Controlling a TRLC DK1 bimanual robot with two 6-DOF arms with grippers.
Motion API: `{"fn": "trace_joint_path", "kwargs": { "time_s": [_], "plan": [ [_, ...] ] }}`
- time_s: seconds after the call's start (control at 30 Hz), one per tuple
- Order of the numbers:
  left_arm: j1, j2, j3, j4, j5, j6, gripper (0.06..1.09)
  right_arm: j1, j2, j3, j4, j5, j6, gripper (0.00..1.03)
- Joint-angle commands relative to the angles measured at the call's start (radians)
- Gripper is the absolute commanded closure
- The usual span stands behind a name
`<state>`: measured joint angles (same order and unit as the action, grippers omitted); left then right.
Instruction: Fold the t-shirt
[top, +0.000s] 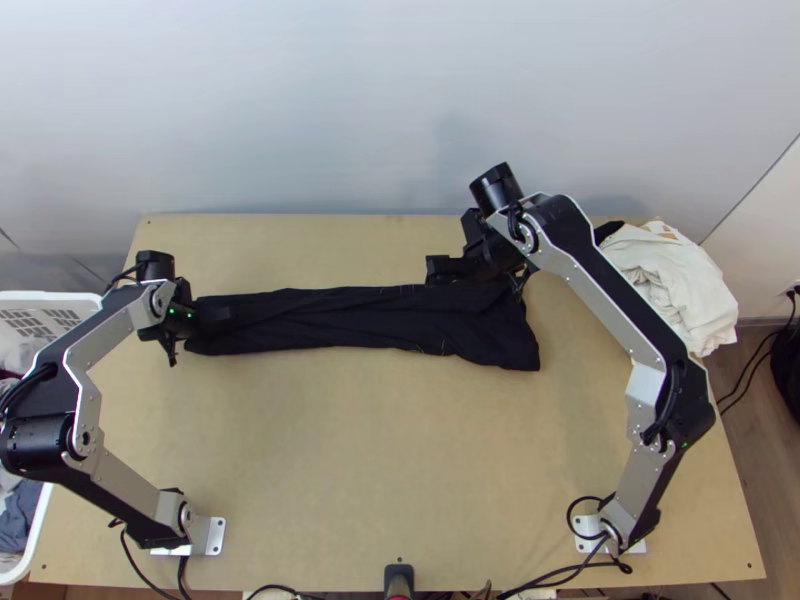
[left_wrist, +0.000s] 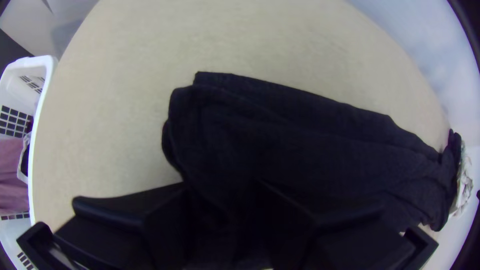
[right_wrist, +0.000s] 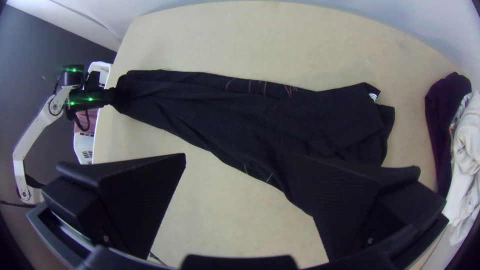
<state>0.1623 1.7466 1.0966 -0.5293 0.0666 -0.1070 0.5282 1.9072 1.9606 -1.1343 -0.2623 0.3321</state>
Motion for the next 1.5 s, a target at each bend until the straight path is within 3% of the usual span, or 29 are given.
{"fn": "trace_joint_path", "kwargs": {
  "time_s": [0.0,0.53,0.9,1.27,1.47],
  "plan": [
    [-0.021,-0.050,-0.024,0.071,0.006,0.038,1.05,0.010,0.012,0.011,0.001,-0.002,-0.004,0.04],
    [-0.129,-0.274,0.284,-0.205,0.047,-0.037,1.05,0.087,0.270,0.069,0.041,-0.005,0.002,0.04],
    [-0.250,-0.317,0.424,-0.273,0.052,-0.083,1.05,0.127,0.432,0.126,0.087,-0.003,0.008,0.04],
    [-0.368,-0.256,0.572,-0.275,0.052,-0.183,1.05,0.135,0.449,0.087,0.093,-0.003,0.002,0.04],
    [-0.402,-0.203,0.603,-0.273,0.050,-0.227,1.05,0.070,0.312,0.090,0.074,-0.005,0.005,0.04]
  ]
}}
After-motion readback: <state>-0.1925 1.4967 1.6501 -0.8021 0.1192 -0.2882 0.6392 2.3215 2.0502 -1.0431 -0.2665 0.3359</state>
